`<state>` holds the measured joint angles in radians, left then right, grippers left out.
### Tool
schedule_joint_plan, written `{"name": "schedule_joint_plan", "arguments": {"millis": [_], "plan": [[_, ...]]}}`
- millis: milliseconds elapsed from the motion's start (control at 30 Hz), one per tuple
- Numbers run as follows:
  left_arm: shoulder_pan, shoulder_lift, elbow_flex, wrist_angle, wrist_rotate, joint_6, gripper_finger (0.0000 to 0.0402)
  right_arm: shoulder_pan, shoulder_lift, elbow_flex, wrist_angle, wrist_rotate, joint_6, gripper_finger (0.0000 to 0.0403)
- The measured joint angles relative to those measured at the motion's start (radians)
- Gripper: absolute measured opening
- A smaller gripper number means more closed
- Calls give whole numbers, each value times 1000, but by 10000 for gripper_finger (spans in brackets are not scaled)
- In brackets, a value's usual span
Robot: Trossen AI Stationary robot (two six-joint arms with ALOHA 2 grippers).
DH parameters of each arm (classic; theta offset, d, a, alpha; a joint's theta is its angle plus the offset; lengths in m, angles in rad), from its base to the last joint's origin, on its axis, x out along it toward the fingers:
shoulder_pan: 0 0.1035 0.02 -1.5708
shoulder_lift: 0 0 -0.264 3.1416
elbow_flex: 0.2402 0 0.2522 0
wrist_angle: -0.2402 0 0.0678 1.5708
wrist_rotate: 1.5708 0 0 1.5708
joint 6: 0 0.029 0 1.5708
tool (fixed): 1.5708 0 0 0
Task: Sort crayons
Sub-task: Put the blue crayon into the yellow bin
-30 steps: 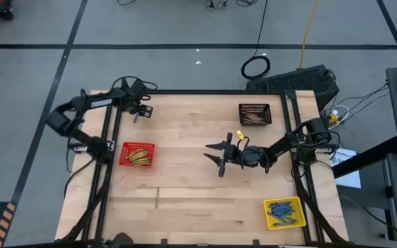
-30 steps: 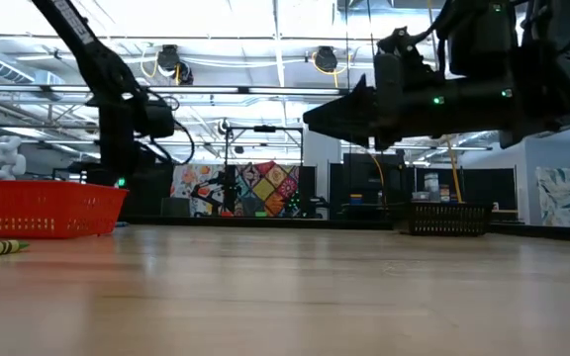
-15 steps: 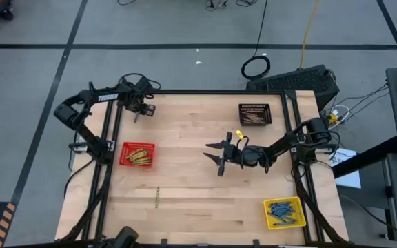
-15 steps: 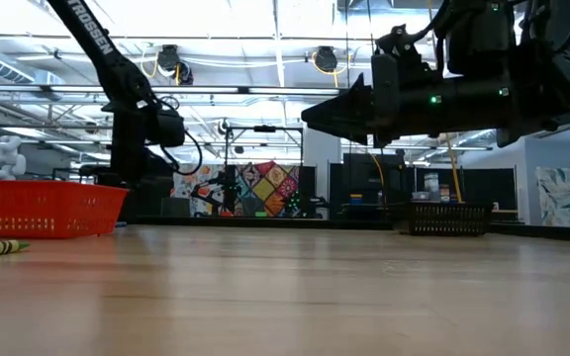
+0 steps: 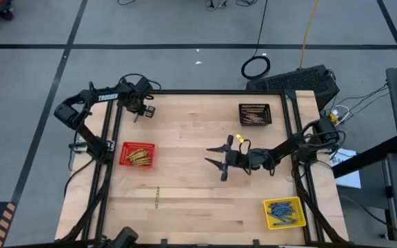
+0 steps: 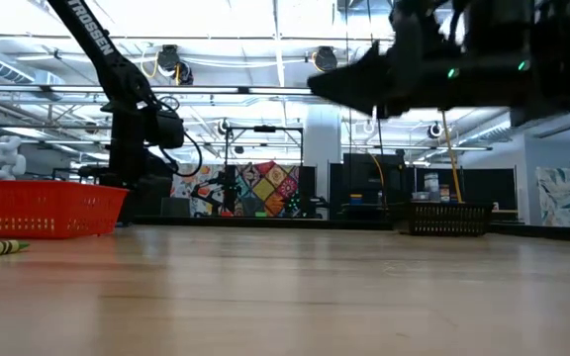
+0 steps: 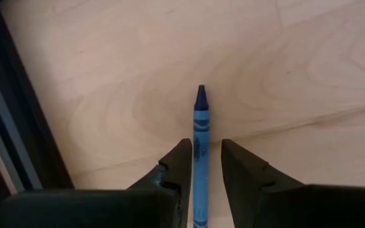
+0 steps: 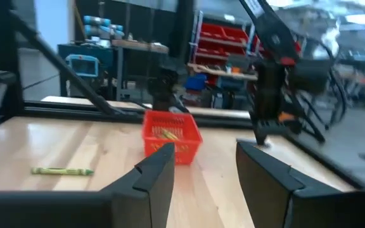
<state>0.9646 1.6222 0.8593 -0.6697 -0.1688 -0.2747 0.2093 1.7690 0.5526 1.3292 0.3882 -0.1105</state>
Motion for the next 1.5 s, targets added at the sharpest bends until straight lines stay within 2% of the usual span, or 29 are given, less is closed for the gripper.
{"name": "schedule_joint_plan", "arguments": {"millis": [167,300,333,467,667,867,933,1067,1200,1300,1400,1500], "plan": [[0,0,0,-2,11,16,75,53,-121,0,-123,2,-101,153],[-10,2,0,25,201,19,75,82,-250,0,-290,5,-117,153],[-18,7,0,34,218,20,75,87,-285,0,-337,5,-114,153],[-61,28,1,48,216,50,75,105,-409,0,-507,6,-111,153],[-182,38,1,77,155,101,72,115,-558,0,-727,7,-55,153],[-283,37,0,122,162,100,13,113,-577,0,-935,7,71,153],[-316,33,-2,173,207,98,9,113,-555,0,-994,4,129,153],[-384,32,-11,396,421,105,4,113,-480,-1,-1060,4,239,153],[-461,31,-68,826,570,97,3,108,-365,-32,-974,14,302,153],[-537,31,-134,1141,614,80,3,98,-259,-76,-788,77,347,153],[-627,30,-196,1468,610,72,3,80,-153,-96,-564,136,363,153],[-717,30,-246,1714,575,72,2,52,-79,-92,-333,138,327,155]]}}
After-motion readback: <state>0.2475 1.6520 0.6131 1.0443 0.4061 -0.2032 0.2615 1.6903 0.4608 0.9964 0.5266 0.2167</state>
